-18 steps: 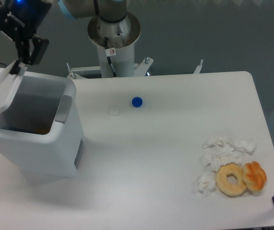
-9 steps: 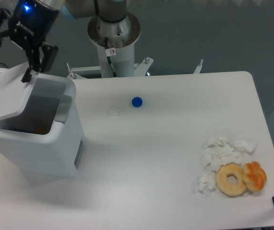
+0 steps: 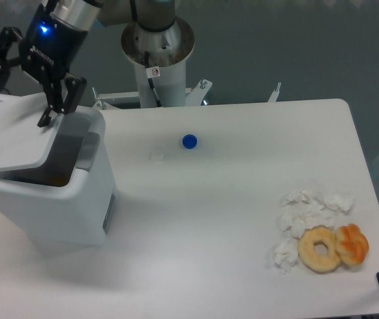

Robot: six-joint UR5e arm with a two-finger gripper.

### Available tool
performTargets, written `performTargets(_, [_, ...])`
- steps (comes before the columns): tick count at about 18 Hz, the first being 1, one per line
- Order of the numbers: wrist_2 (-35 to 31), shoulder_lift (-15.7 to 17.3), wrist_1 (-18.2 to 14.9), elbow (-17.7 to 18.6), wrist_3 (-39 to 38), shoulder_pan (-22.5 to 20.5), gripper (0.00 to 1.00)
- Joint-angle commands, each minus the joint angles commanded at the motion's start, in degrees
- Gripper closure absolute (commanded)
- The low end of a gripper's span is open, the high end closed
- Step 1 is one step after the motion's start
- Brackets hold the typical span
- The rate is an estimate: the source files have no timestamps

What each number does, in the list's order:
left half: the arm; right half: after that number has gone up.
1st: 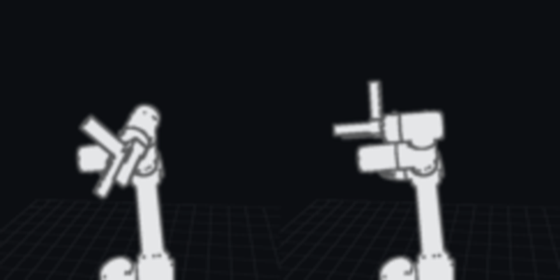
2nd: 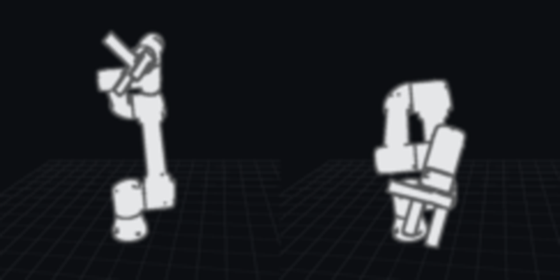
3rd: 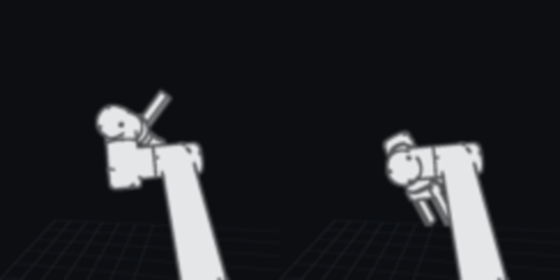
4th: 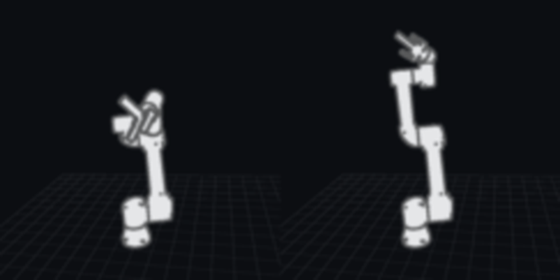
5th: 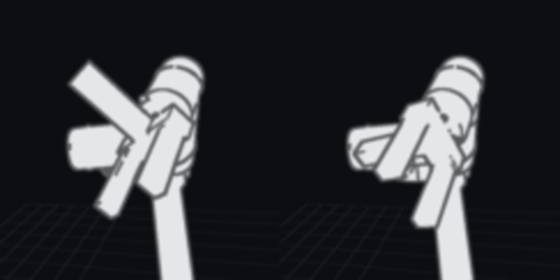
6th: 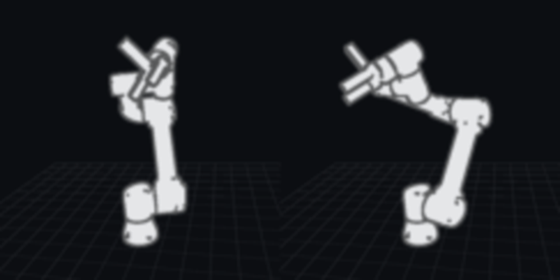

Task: Close the trash can
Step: 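Lower the gripper onto the raised lid and push it down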

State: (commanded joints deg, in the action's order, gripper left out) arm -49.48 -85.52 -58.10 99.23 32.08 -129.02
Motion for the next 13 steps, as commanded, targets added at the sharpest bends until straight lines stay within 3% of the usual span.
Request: performTargets(13, [-2.1, -0.6, -0.1, 1.9, 3.9, -0.5, 0.00])
